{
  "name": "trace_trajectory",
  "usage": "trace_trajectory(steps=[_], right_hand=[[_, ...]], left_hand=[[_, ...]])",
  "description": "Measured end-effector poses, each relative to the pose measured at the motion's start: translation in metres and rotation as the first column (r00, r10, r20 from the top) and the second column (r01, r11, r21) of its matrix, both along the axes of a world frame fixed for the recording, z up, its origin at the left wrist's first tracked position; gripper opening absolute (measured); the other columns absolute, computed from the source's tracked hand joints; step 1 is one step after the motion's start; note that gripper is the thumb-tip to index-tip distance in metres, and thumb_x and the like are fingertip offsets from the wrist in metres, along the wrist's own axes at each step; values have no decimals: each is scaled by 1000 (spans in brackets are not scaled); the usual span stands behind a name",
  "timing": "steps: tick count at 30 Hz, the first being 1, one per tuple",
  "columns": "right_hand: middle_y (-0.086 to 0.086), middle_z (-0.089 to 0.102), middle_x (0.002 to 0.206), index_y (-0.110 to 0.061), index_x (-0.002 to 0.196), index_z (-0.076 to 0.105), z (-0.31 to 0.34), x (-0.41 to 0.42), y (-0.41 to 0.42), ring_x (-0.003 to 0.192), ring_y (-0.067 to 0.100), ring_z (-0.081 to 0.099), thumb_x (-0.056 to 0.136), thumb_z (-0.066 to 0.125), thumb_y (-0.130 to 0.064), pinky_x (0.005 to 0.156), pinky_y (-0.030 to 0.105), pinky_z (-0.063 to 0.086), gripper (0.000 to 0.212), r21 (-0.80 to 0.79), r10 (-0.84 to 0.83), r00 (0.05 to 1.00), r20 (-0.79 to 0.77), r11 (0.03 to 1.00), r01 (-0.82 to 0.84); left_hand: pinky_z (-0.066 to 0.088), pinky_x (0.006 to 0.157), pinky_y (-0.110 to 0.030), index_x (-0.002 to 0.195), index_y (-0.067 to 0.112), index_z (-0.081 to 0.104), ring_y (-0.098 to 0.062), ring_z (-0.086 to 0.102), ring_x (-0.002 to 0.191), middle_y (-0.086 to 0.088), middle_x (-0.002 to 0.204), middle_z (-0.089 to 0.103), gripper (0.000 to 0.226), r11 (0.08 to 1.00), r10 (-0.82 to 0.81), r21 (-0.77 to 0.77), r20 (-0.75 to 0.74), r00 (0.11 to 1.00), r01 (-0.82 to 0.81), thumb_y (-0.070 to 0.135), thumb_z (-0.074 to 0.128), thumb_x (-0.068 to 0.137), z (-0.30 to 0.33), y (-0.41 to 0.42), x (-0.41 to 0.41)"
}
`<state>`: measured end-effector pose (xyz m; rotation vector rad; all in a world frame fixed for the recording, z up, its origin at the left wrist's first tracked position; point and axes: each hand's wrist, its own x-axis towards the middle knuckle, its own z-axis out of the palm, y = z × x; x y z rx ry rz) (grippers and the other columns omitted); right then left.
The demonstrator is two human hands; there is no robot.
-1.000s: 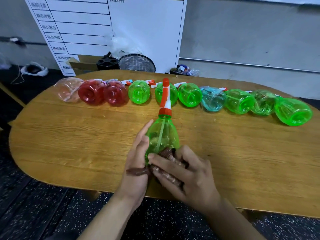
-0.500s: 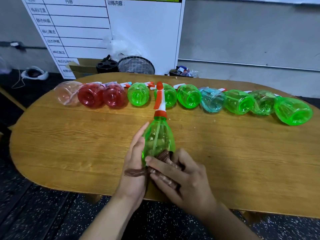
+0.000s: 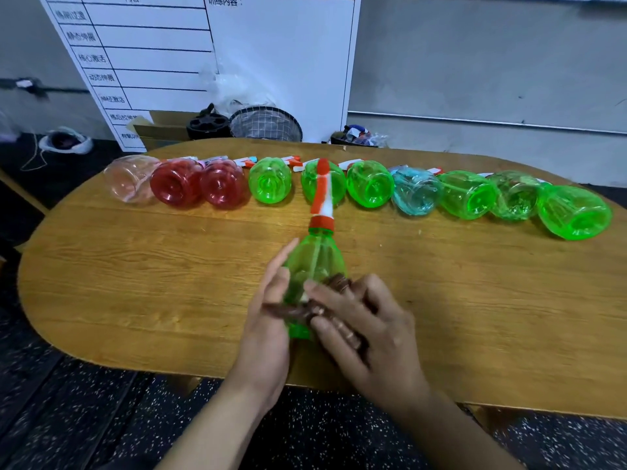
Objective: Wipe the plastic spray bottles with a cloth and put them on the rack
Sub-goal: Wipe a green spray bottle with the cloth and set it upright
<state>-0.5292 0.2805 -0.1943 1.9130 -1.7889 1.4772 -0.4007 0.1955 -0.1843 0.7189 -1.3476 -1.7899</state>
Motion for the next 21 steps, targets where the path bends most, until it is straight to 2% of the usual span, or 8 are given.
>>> trace_trajectory(steps=[2,4,8,11,14,17,19,21], right_hand=[[0,46,92,-32,136,67,-3,8,1,76,4,46,103,65,-41,58,24,50,35,-30,28,995,-97,999,-31],[0,46,91,-32,136,68,-4,11,0,75,3,46,103,66,-40,58,24,50,34,-57,26,994,-105,998,-32],[-6,46,92,-29,133,68,2,-7,-5,82,-2,51,106,56,-38,72,12,43,31,-52,-64,991,116,996,70],[-6,50,90,-24,131,69,8,-24,-6,83,3,56,106,52,-38,74,15,43,33,-28,-113,972,209,992,121],[1,55,88,-25,131,68,11,-28,-3,81,8,57,105,54,-33,72,19,44,31,-28,-91,965,247,995,101],[2,68,98,-25,133,68,12,-24,-6,90,11,62,105,52,-33,81,26,48,34,-39,-58,906,419,996,82],[-8,72,116,-28,132,67,12,-23,-8,109,16,67,106,50,-31,93,35,52,31,-68,-44,845,533,993,94],[-16,69,124,-31,128,65,14,-24,-10,119,13,65,106,49,-28,99,33,51,27,-94,-61,821,567,986,138]], left_hand=[[56,100,-37,149,27,55,-23,69,126,-4,134,74,42,999,41,25,-44,998,-40,32,33,114,4,-3,2],[52,106,-43,150,26,54,-24,68,127,-6,135,73,43,999,41,25,-48,998,-40,33,35,113,6,-3,3],[49,110,-58,150,41,54,-27,64,133,-3,142,68,50,998,-64,-8,53,997,64,58,41,105,5,6,2],[54,106,-55,153,34,51,-30,64,133,-7,141,68,75,991,-132,-28,72,989,134,71,68,89,4,14,0],[51,110,-52,154,33,47,-27,62,136,-7,143,67,94,979,-196,-57,48,980,198,63,87,75,2,17,-2],[50,111,-54,152,38,49,-23,64,133,-3,141,68,96,980,-190,-49,27,981,192,60,92,69,3,16,-4],[50,112,-54,151,41,49,-20,64,132,3,141,68,91,986,-161,-46,31,987,162,60,89,71,3,15,-6],[47,115,-55,149,45,51,-17,62,135,8,144,66,76,990,-132,-46,20,991,133,54,79,79,3,14,-6]])
